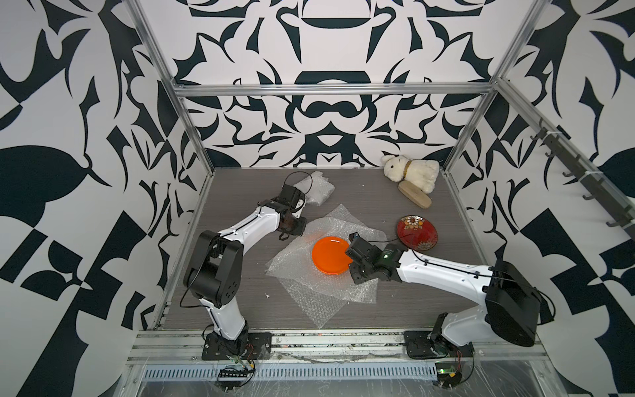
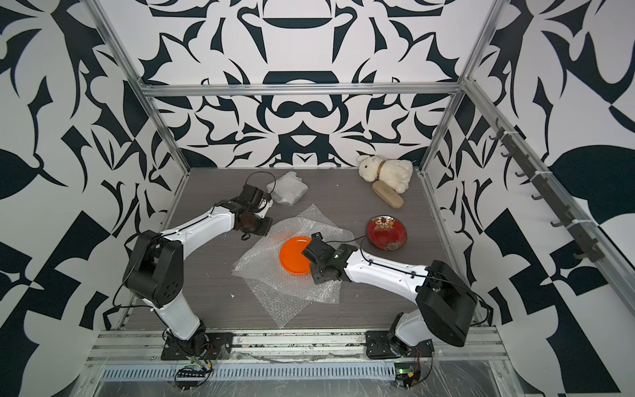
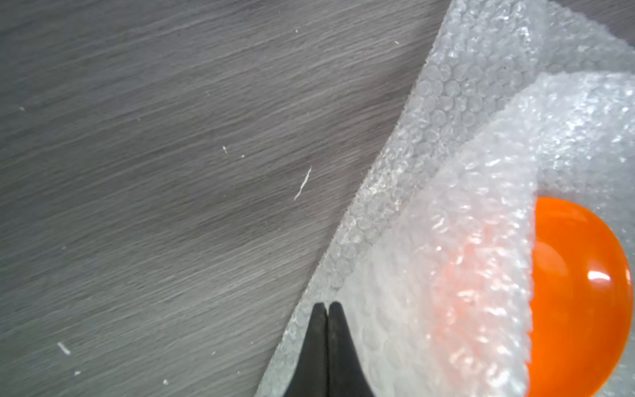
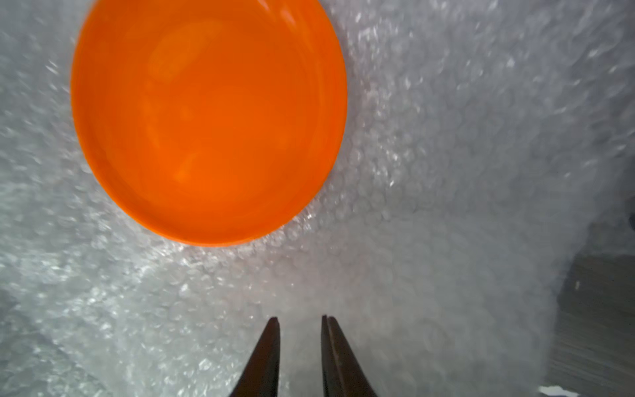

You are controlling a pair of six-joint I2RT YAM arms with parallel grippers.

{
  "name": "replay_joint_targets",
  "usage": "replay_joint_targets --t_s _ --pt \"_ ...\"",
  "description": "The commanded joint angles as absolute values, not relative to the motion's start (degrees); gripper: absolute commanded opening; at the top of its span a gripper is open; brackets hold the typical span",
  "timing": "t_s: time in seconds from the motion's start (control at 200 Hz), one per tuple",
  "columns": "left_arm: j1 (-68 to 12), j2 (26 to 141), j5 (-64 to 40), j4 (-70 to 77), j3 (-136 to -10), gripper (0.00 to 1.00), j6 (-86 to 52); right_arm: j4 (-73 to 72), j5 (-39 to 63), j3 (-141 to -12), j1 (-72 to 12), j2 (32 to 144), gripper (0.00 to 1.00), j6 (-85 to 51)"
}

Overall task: Unpack dinner plates from bubble wrap
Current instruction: Unwrap the bubble wrap.

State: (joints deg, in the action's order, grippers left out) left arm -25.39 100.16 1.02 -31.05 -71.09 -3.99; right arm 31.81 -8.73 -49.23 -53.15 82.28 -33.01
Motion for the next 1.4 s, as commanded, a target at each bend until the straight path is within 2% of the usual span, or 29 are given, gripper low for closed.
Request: replay_joint_targets --t_s 0.0,0.31,0.57,0.695,0.875,0.98,1.045,1.185,1.33,1.395 --pt "-25.18 101.42 3.11 -32.49 -72.99 0.00 -2.92 30.46 -7.22 -46.59 -53.53 81.41 0.26 -35.61" --pt "-24.75 105.75 10.04 -32.22 -75.65 0.00 -2.37 30.34 -7.93 -44.27 -53.53 84.58 0.25 -37.52" --pt "-23.83 112.17 20.01 -32.72 -80.42 0.00 -3.38 30.69 -7.64 -43.99 -53.57 85.12 0.25 -38.32" --pt "-23.40 113.10 24.31 -32.20 -81.82 0.11 -3.16 30.55 -7.65 -43.88 -53.58 84.85 0.25 -38.41" --pt "-23.38 110.12 25.35 -34.00 -84.79 0.61 -3.59 30.16 -7.82 -43.94 -53.53 85.12 0.25 -38.34" --pt "-23.65 105.76 23.20 -35.57 -85.60 0.70 -4.25 30.01 -7.74 -44.01 -53.53 85.52 0.25 -38.43" --pt "-23.71 102.26 18.79 -36.52 -85.55 0.70 -4.48 29.97 -7.65 -44.11 -53.54 85.85 0.25 -38.37" --pt "-23.65 95.59 -0.01 -37.73 -83.15 0.68 -4.26 29.89 -7.65 -44.34 -53.54 86.05 0.25 -38.32" --pt "-23.34 94.49 -12.63 -37.58 -78.30 0.43 -8.10 29.84 -7.68 -44.54 -53.57 86.14 0.25 -38.21" --pt "-23.29 94.56 -16.30 -35.25 -75.10 0.36 -10.39 29.71 -7.65 -44.62 -53.53 86.22 0.25 -38.14"
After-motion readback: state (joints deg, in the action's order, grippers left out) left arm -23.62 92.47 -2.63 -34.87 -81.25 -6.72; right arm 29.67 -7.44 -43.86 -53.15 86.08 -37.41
